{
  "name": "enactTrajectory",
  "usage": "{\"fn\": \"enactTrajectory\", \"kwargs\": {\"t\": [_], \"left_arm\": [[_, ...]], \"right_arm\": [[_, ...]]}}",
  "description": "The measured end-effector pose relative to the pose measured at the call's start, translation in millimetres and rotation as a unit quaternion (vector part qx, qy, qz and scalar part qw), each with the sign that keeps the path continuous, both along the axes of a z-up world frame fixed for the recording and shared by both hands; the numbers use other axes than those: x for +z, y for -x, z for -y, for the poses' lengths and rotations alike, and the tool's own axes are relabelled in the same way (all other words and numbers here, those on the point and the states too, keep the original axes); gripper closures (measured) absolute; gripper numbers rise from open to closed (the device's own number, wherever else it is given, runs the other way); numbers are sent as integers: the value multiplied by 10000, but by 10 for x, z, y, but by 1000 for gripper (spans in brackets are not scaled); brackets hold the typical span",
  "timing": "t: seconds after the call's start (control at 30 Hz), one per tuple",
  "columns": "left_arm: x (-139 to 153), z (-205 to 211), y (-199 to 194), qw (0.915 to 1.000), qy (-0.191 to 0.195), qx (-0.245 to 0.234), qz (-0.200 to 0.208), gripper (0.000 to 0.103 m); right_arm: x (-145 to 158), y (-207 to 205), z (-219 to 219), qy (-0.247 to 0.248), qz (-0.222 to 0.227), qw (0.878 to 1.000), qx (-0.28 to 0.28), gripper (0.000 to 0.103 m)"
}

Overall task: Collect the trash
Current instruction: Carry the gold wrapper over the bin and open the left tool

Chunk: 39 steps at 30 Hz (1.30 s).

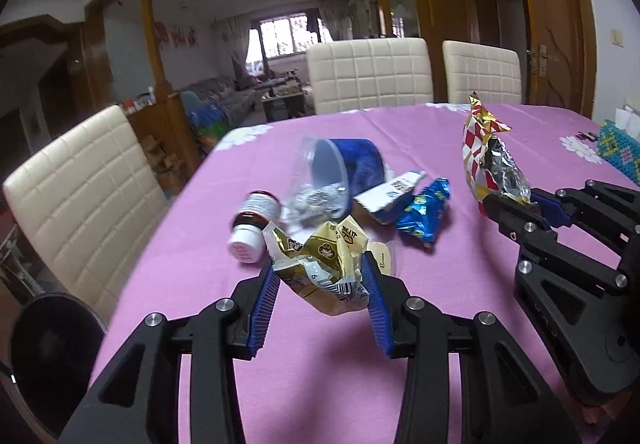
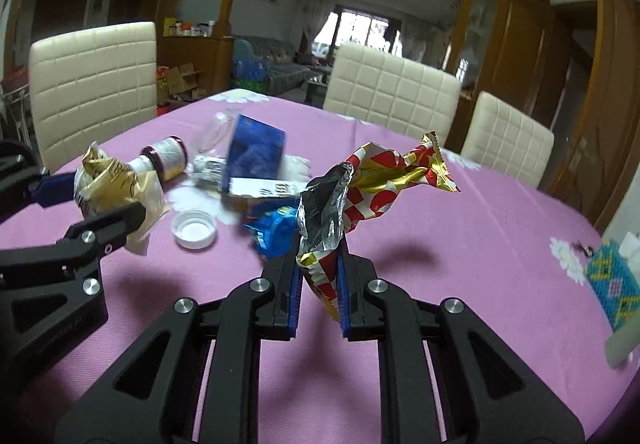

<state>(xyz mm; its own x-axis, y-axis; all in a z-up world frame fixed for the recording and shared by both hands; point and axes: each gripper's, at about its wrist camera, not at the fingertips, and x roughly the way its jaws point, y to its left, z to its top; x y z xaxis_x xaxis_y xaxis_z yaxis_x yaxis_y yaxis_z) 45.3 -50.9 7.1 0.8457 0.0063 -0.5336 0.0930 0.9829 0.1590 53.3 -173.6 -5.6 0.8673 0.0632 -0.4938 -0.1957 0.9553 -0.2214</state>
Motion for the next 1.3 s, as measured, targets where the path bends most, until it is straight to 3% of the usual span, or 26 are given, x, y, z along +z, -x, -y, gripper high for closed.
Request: {"fn": "enactTrajectory", "kwargs": {"t": [0.2, 0.47, 0.6, 0.7, 1.1, 1.3], "left_arm": [[85, -373, 70, 9985, -81, 444, 320, 62], [140, -843, 99, 9934, 53, 1017, 537, 62], [150, -1070, 165, 9912, 207, 1087, 731, 62], [134, -1238, 163, 9892, 285, 1281, 656, 62], [142, -1553, 204, 9796, 284, 1794, 863, 62], [165, -1686, 252, 9706, 234, 2182, 983, 62]], "right_arm": [[58, 118, -393, -37, 174, 9984, 531, 87], [146, 64, -790, -556, -202, 9949, 820, 87], [149, 89, -1027, -564, -220, 9937, 939, 87], [135, 143, -1224, -520, -200, 9928, 1063, 87], [89, 144, -1587, -478, -199, 9902, 1298, 87], [84, 147, -1689, -631, -289, 9851, 1573, 87]]}}
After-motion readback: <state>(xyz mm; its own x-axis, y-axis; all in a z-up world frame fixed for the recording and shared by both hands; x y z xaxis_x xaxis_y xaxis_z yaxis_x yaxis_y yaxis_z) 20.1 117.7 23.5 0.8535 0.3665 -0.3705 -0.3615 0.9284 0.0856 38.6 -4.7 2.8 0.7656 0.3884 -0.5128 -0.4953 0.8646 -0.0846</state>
